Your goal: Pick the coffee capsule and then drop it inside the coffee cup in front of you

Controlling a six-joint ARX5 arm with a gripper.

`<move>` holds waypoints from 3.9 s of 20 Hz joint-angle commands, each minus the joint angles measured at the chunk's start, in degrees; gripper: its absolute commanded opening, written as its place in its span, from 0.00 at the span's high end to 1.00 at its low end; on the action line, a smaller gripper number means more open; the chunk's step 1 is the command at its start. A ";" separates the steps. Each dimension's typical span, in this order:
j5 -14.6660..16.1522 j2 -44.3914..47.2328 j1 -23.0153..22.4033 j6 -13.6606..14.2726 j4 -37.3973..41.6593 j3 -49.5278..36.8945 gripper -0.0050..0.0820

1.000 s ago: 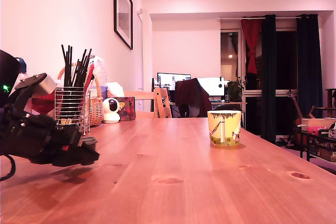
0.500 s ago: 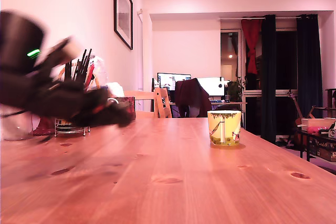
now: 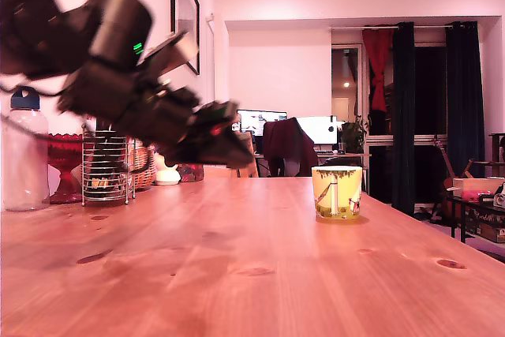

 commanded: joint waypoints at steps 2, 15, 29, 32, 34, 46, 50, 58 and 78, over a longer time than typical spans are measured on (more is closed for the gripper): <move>-0.13 0.09 -0.13 -0.26 -0.76 1.77 0.79; 0.04 0.13 -0.76 -0.17 -18.51 14.69 0.79; 0.00 0.81 -0.76 1.70 -29.22 29.75 0.79; 0.07 2.58 -0.79 1.84 -32.39 34.18 0.79; 0.04 5.16 -0.90 2.27 -35.04 38.51 0.79; 0.00 20.37 -2.97 3.19 -46.97 62.73 0.79; -0.17 25.42 -3.04 2.97 -49.83 69.90 0.79; -0.83 30.75 -3.04 2.78 -51.47 79.82 0.79; -1.03 41.48 -3.23 -0.22 -32.17 80.02 0.79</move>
